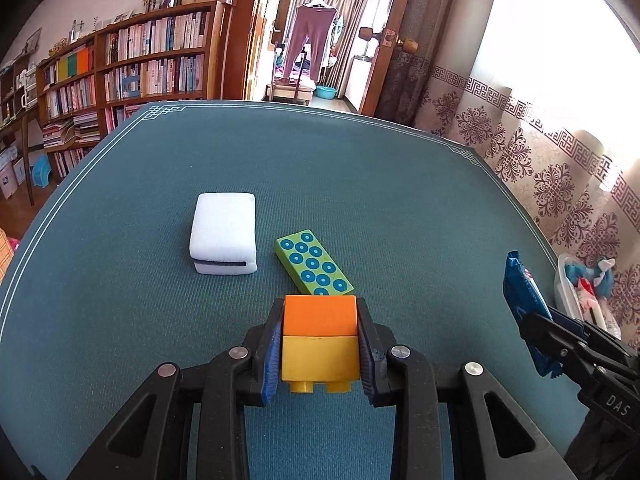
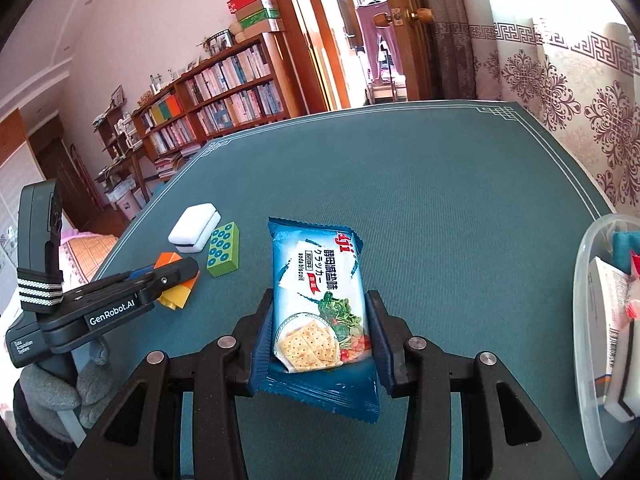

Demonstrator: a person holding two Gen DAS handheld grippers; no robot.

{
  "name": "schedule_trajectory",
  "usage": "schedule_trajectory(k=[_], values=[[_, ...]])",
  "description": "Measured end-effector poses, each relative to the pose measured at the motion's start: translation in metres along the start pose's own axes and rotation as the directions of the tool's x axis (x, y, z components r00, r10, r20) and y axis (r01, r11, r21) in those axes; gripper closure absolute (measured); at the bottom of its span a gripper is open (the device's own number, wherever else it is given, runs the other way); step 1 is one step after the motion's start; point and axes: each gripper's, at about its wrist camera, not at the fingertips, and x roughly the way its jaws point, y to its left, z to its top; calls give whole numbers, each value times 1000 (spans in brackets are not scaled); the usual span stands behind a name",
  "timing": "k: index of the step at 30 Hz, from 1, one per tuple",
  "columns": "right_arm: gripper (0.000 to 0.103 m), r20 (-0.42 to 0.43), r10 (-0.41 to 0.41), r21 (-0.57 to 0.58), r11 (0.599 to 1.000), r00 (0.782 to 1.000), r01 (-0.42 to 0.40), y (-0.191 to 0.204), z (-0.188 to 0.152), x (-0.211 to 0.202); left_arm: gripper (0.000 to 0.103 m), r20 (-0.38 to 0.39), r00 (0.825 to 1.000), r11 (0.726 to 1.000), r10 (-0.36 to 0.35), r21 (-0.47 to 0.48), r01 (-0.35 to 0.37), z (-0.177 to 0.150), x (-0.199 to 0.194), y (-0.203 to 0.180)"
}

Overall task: Organize objects
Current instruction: 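Carry the blue cracker packet into the clear bowl and lower it with the right gripper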

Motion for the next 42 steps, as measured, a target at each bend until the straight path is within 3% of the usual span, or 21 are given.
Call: schedule_trajectory(k=[8,19,29,36,42], values=[[59,55,-46,37,998,997,44,-20,0,-38,70,-7,1000,1000,-10,11,10,-4,-3,-11],[59,115,-189,129,976,975,174,-70,-11,-93,70,-14,1000,999,-26,39,26,-10,-7,-27],[59,150,-372,256,909,916,328,-126,-24,-144,70,-28,998,997,-49,62,51,-12,-7,-48],[59,143,-459,318,860,877,398,-152,-31,-162,70,-35,997,994,-71,86,74,-14,-7,-65],[59,123,-579,332,790,806,516,-167,-37,-169,70,-41,995,991,-88,97,91,-15,-8,-74]])
